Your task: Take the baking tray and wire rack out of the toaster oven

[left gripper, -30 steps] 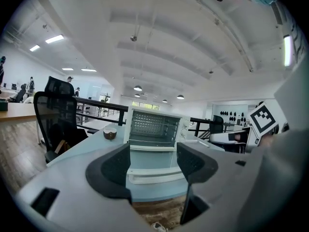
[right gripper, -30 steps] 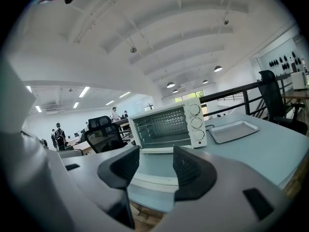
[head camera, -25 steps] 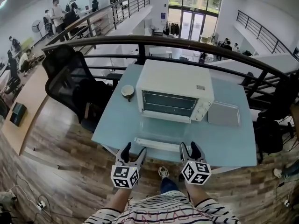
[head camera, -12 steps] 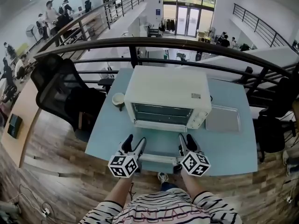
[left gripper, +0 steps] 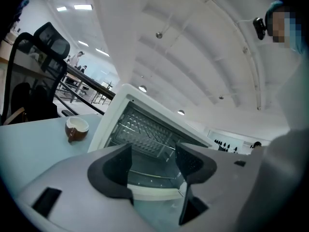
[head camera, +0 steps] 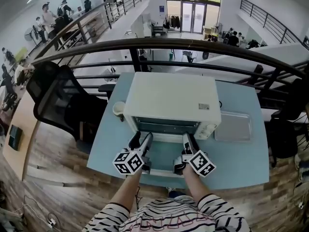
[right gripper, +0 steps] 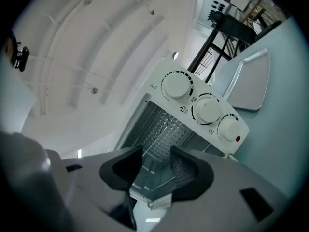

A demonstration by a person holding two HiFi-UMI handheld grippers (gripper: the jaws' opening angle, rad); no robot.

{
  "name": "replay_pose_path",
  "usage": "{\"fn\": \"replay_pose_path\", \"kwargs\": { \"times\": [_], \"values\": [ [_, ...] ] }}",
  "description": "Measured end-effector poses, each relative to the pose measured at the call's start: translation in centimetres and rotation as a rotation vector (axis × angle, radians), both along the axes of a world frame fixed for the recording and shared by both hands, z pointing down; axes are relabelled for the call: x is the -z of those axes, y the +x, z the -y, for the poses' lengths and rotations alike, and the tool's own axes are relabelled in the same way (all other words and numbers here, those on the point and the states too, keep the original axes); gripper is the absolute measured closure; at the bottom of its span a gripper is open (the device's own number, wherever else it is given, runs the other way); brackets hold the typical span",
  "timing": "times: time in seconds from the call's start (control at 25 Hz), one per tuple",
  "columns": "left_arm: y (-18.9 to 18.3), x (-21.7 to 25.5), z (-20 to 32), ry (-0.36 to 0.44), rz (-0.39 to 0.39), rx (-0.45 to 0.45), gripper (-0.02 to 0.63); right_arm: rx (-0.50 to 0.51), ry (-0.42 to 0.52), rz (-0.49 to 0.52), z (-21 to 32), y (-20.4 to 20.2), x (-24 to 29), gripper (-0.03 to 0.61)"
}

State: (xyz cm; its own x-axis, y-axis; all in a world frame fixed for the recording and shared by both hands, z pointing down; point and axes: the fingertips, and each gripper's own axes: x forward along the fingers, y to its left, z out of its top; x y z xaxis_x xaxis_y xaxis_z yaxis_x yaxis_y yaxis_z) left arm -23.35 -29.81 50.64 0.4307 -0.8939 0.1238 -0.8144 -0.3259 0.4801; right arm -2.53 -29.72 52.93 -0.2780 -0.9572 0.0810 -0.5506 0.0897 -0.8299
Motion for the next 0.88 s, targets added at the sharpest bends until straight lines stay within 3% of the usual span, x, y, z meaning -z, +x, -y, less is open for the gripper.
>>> {"fn": "replay_pose_path", "kwargs": {
  "times": [0.2,0.48,0.88],
  "values": [
    [-0.4,-0.3,3.2,0.006,-0.127,0.041,0.334,-0.083,-0.007,0.147,2.6,0.8,-0.5,0.420],
    [-0.6,-0.3,6.2,0.023,-0.305,0.099,0.368,-0.171,0.007,0.278,5.1,1.6,-0.8,0.433],
    [-2.6,-1.1,9.4,-0.018,-0.553,0.225,0.403,-0.226,0.023,0.334,7.8,2.4,-0.4,0.451]
  ]
}}
